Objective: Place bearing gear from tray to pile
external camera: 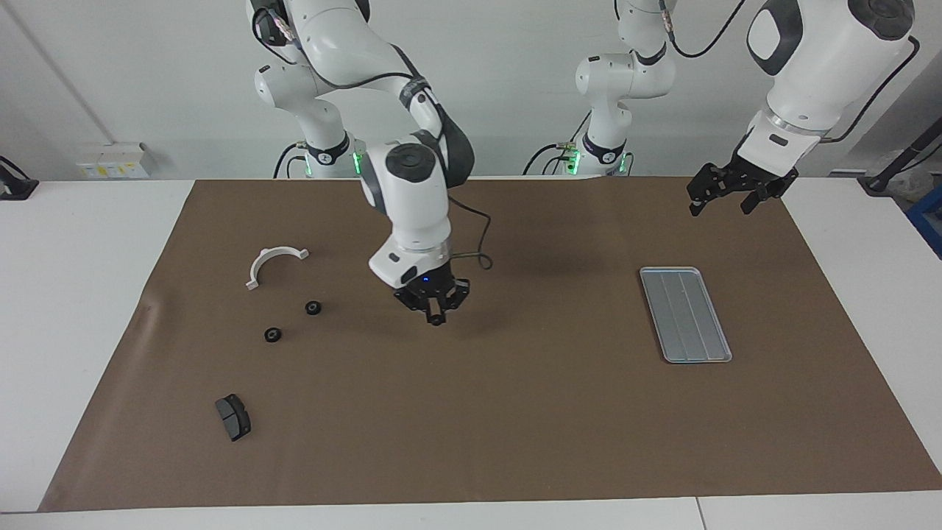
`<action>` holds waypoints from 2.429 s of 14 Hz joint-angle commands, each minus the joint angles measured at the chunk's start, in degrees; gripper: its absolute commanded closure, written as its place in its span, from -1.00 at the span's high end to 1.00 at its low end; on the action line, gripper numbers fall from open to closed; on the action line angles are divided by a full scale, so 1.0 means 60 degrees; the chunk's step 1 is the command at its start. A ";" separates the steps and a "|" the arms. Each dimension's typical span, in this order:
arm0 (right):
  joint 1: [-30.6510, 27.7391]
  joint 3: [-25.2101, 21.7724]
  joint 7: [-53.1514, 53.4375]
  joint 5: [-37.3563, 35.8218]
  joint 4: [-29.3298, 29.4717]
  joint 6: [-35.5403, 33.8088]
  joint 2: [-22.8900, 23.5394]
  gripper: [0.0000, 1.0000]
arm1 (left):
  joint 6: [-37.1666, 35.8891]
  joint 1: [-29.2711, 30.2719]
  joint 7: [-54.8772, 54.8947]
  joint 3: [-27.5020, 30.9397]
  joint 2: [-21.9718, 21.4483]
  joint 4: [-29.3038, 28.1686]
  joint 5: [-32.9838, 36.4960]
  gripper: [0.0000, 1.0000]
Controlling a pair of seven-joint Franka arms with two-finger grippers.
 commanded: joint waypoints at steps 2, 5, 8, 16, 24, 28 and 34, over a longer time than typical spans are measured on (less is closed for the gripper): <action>-0.1360 0.0151 -0.1488 -0.0022 -0.1090 0.0310 -0.0380 -1.00 | 0.0259 -0.0098 0.0115 -0.0009 -0.0269 -0.0381 0.0132 1.00; -0.2109 0.0151 -0.1976 0.0008 -0.1488 0.1057 -0.0337 -1.00 | 0.0464 -0.0069 0.0100 0.0005 -0.0283 -0.0454 0.0147 1.00; -0.2842 0.0166 -0.2925 0.0022 -0.1707 0.1568 -0.0075 -1.00 | 0.0508 -0.0025 0.0100 0.0005 -0.0312 -0.0542 0.0147 1.00; -0.3122 0.0166 -0.3133 0.0022 -0.2089 0.2582 0.0600 -0.23 | 0.0494 0.0005 0.0057 -0.0009 -0.0312 -0.0528 0.0147 1.00; -0.3092 0.0136 -0.3090 -0.0095 -0.1972 0.1488 -0.0817 1.00 | 0.0391 0.0019 0.0042 0.0005 -0.0312 -0.0528 0.0147 1.00; -0.3327 0.0122 -0.3089 -0.0110 -0.1212 -0.0605 -0.1755 1.00 | 0.0391 0.0019 0.0042 0.0005 -0.0312 -0.0528 0.0132 1.00; -0.3590 0.0107 -0.3075 -0.0139 -0.1181 -0.3156 -0.3660 1.00 | 0.0391 0.0019 0.0042 0.0005 -0.0312 -0.0528 0.0147 1.00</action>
